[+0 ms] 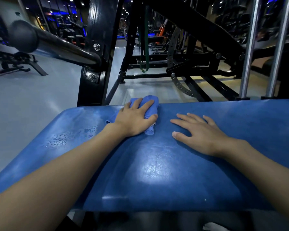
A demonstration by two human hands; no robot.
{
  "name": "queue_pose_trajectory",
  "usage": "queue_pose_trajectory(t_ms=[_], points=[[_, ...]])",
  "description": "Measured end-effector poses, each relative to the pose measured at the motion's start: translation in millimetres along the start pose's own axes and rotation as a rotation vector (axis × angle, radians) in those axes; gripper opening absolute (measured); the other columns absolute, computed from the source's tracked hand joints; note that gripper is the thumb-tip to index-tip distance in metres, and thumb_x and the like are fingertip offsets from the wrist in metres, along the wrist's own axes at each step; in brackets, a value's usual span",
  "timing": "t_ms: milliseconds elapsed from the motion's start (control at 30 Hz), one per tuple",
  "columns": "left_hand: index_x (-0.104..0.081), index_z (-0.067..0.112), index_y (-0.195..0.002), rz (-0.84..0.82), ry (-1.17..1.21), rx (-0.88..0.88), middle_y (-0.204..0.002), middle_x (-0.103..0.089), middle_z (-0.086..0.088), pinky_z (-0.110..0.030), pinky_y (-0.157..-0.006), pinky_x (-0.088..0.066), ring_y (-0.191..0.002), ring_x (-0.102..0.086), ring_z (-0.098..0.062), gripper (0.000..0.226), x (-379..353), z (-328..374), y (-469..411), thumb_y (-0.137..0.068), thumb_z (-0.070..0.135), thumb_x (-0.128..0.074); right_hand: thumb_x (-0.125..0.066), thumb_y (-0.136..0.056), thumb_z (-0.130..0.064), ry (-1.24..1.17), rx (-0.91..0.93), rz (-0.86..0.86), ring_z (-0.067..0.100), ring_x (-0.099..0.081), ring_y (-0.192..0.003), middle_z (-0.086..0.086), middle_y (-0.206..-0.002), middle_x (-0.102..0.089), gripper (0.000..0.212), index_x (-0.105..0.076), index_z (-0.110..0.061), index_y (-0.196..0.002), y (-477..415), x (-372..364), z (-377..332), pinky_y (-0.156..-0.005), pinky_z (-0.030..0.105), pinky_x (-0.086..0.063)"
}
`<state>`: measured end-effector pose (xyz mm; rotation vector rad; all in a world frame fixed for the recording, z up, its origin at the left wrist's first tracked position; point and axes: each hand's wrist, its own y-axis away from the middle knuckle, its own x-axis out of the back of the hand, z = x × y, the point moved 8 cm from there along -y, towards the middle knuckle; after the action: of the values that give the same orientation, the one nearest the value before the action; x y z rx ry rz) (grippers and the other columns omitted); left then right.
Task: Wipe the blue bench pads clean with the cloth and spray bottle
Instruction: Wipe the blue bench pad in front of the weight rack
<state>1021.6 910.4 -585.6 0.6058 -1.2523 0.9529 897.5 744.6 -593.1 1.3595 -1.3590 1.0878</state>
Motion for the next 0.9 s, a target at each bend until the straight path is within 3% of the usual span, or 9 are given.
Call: queue_pose_trajectory(t_ms=[200, 333, 433, 500, 700, 900], points=[[-0.014, 0.049, -0.153, 0.023, -0.043, -0.037, -0.165, -0.015, 0.004, -0.046, -0.121, -0.017, -0.149, -0.016, -0.032, 0.087, 6.6, 18.0, 86.7, -0.071, 0.078, -0.012, -0.028, -0.092, -0.069, -0.008, -0.009, 0.006, 0.006, -0.001, -0.151, -0.019, -0.163, -0.011, 0.062, -0.024, -0.05, -0.15, 1.4, 1.9, -2.3, -0.121, 0.05, 0.003], [-0.01, 0.052, -0.153, 0.056, -0.11, -0.07, -0.166, -0.012, 0.007, -0.044, -0.121, -0.017, -0.15, -0.015, -0.029, 0.083, 13.5, 25.4, 150.3, -0.074, 0.079, -0.009, -0.028, -0.094, -0.068, 0.064, -0.028, -0.045, 0.011, 0.001, -0.152, -0.018, -0.164, -0.01, 0.06, -0.023, -0.049, -0.151, -0.5, 3.4, -3.4, -0.117, 0.059, 0.009], [-0.013, 0.051, -0.154, 0.097, -0.117, -0.082, -0.165, -0.017, 0.006, -0.044, -0.119, -0.022, -0.149, -0.018, -0.027, 0.079, 17.3, 26.3, 170.5, -0.079, 0.077, -0.013, -0.032, -0.098, -0.057, 0.011, -0.006, 0.017, 0.011, -0.002, -0.152, -0.016, -0.163, -0.018, 0.053, -0.033, -0.043, -0.149, -4.1, 10.6, -10.9, -0.118, 0.058, 0.009], [-0.012, 0.052, -0.153, 0.094, -0.12, -0.056, -0.164, -0.016, 0.007, -0.044, -0.119, -0.022, -0.149, -0.019, -0.027, 0.079, 16.3, 25.0, 166.3, -0.078, 0.077, -0.014, -0.031, -0.1, -0.052, -0.06, 0.005, 0.042, 0.009, -0.005, -0.151, -0.015, -0.163, -0.018, 0.051, -0.03, -0.042, -0.151, -5.2, 9.7, -17.4, -0.119, 0.056, 0.006], [-0.014, 0.053, -0.151, 0.086, -0.079, 0.028, -0.164, -0.016, 0.006, -0.046, -0.119, -0.02, -0.148, -0.02, -0.029, 0.082, 12.5, 9.0, 105.8, -0.072, 0.076, -0.015, -0.021, -0.097, -0.064, 0.006, 0.026, -0.002, 0.008, 0.001, -0.151, -0.017, -0.164, -0.008, 0.059, -0.021, -0.046, -0.152, -9.1, -5.7, -19.3, -0.12, 0.055, 0.006], [-0.017, 0.05, -0.151, 0.06, -0.037, 0.106, -0.162, -0.019, 0.005, -0.054, -0.116, -0.023, -0.146, -0.022, -0.035, 0.071, 5.5, -24.2, -4.4, -0.085, 0.071, -0.033, -0.02, -0.096, -0.064, 0.024, 0.039, 0.02, 0.007, 0.002, -0.151, -0.018, -0.164, -0.007, 0.06, -0.02, -0.046, -0.152, -10.2, -6.0, -19.2, -0.12, 0.053, 0.005]])
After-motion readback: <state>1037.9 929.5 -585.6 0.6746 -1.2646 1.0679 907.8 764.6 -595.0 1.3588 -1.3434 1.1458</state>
